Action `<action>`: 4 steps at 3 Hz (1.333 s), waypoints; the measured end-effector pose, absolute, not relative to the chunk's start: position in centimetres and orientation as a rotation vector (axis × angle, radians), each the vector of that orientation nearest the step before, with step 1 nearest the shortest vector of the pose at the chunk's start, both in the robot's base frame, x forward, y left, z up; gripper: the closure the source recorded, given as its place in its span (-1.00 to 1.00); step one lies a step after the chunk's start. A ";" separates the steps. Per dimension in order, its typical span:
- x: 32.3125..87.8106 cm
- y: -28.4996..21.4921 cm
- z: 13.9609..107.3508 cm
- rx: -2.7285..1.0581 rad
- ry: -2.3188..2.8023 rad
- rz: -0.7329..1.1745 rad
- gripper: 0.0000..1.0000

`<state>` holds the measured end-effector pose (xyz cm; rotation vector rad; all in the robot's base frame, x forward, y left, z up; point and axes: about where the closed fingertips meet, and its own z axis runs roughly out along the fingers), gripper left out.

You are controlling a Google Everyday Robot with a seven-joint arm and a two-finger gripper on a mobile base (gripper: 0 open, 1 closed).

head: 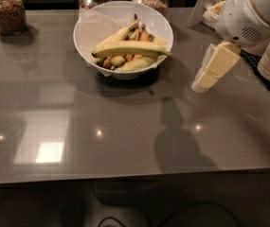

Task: Pick banana from white bowl

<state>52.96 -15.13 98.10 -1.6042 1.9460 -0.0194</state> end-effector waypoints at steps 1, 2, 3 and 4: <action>58.0 -10.8 98.1 -1.581 1.840 0.039 -1.00; 63.0 -4.6 98.4 -1.567 1.744 0.155 -1.00; 63.0 -4.6 98.4 -1.567 1.744 0.155 -1.00; 63.6 -4.2 98.0 -1.550 1.738 0.161 -1.00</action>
Offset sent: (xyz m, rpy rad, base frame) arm 0.1515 0.1684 0.0081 0.3151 -0.0744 0.1784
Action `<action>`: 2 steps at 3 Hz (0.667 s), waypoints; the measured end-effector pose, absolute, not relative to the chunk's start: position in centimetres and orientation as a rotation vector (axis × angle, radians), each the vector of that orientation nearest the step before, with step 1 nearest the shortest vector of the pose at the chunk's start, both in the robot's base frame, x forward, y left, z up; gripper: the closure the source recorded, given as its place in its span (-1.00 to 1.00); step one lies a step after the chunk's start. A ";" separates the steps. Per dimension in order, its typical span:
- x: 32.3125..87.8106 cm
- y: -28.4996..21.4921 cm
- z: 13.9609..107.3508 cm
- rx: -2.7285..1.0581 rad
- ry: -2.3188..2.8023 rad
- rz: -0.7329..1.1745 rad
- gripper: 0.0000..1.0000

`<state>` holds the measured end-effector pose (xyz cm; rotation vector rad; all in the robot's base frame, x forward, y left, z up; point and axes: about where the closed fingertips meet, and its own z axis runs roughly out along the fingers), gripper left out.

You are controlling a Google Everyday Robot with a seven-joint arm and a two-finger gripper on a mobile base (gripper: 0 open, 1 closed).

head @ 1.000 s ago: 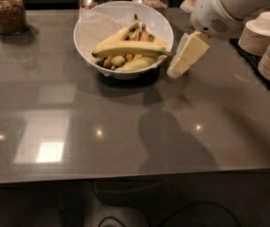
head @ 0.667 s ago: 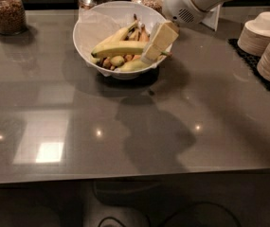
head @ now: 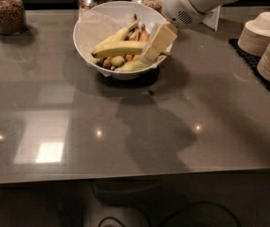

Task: Pick banana from white bowl

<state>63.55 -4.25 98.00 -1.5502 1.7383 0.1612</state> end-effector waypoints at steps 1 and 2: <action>64.8 -3.0 97.6 -1.541 1.718 0.182 -0.96; 65.7 -2.3 96.9 -1.532 1.722 0.198 -0.58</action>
Offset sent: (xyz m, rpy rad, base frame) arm 0.0333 0.0248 -0.0173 0.0524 0.0084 -0.0009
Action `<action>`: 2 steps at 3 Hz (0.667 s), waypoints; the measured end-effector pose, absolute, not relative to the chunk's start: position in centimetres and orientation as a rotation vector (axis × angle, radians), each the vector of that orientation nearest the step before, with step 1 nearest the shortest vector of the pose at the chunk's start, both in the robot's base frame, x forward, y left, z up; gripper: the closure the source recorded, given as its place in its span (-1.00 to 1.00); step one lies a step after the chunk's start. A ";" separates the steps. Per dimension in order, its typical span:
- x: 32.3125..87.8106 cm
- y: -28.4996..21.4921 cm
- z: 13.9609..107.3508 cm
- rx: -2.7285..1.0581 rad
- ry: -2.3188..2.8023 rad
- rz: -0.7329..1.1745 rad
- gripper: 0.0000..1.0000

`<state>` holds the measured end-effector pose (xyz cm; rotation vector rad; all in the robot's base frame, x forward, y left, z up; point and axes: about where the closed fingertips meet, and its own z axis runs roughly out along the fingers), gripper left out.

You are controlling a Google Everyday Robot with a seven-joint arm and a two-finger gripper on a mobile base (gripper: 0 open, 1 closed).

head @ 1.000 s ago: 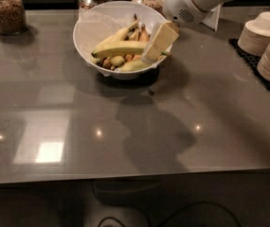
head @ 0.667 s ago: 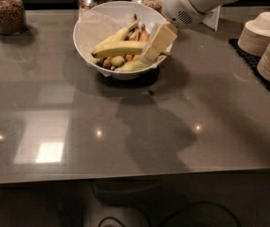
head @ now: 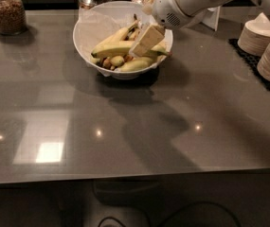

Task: Pick banana from white bowl

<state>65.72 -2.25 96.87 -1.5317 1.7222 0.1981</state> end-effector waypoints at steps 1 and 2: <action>66.3 -1.7 96.1 -1.532 1.737 0.212 -0.54; 66.5 -1.5 94.9 -1.537 1.767 0.229 -0.58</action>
Offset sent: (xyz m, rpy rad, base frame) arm 0.0096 0.0051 -0.0328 -0.0143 0.0841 -0.0197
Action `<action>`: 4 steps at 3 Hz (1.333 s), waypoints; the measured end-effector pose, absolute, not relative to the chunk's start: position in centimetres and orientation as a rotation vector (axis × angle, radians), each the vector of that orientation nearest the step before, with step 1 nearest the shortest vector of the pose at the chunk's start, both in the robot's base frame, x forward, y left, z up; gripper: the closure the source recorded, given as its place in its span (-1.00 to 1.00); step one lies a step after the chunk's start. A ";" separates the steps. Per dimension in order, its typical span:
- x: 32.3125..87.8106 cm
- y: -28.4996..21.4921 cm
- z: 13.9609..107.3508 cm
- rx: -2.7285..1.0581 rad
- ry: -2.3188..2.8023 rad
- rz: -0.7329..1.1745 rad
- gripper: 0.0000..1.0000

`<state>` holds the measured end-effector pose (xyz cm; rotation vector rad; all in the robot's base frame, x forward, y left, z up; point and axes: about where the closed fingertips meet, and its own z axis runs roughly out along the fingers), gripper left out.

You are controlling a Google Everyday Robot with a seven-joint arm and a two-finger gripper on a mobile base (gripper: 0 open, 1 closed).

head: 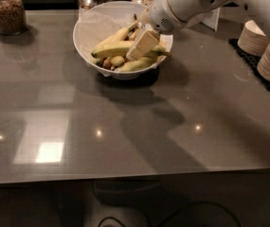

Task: Pick banana from white bowl

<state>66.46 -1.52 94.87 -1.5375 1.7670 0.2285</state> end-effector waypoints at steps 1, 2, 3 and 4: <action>66.9 -1.7 93.5 -1.537 1.805 0.239 -0.54; 67.9 -1.9 92.1 -1.528 1.848 0.253 -0.50; 69.3 -2.1 91.0 -1.511 1.886 0.265 -0.40; 70.3 -2.0 90.5 -1.500 1.908 0.290 -0.03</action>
Offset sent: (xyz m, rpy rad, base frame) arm 0.0284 -0.0118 -0.0419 -0.0218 0.1060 -0.0642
